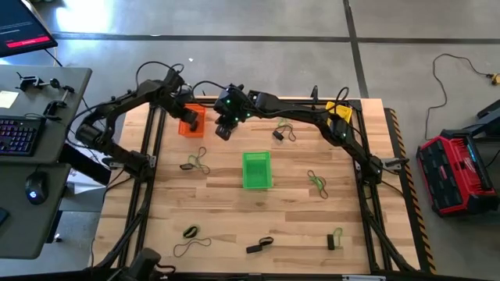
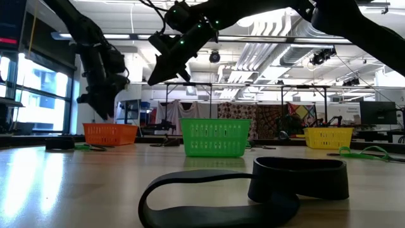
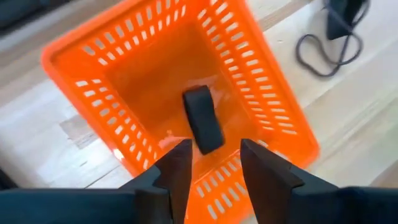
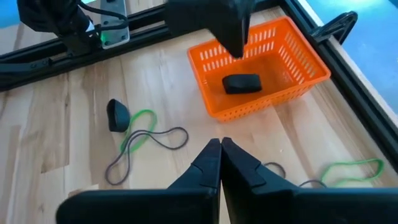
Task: Sort rubber bands into baskets
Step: Put the black rubber band into the orange bin
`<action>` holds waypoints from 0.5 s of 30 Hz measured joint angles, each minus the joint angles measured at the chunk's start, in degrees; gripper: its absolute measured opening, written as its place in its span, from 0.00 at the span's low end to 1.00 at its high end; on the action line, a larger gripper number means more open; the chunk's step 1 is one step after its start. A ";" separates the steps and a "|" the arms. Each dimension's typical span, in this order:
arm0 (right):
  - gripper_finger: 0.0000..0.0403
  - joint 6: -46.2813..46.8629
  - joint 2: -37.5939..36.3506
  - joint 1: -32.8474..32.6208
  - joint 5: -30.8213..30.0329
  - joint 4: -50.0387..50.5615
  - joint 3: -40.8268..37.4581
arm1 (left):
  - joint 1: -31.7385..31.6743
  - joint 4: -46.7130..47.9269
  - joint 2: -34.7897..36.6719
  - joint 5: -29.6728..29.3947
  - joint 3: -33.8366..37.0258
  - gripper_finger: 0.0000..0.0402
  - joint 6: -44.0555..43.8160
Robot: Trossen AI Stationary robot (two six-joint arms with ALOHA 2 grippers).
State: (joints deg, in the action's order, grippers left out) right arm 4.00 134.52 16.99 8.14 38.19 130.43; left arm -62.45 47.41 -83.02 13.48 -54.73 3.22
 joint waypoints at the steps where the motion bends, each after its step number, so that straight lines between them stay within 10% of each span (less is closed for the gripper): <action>1: 0.00 0.03 0.00 -0.05 0.24 0.06 0.00 | 0.19 -0.01 1.19 0.19 0.01 0.28 0.00; 8: 0.00 -1.01 0.00 -0.15 1.84 -0.36 0.00 | 1.95 -6.92 13.35 1.41 1.11 0.03 -0.83; 15: 0.00 -1.01 0.01 -0.15 1.29 -3.51 0.00 | 3.89 -11.97 25.11 2.47 4.49 0.01 -3.60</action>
State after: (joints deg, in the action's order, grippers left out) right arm 2.99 134.53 16.84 9.42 34.68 130.43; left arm -58.56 35.44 -57.91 15.96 -50.24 -0.38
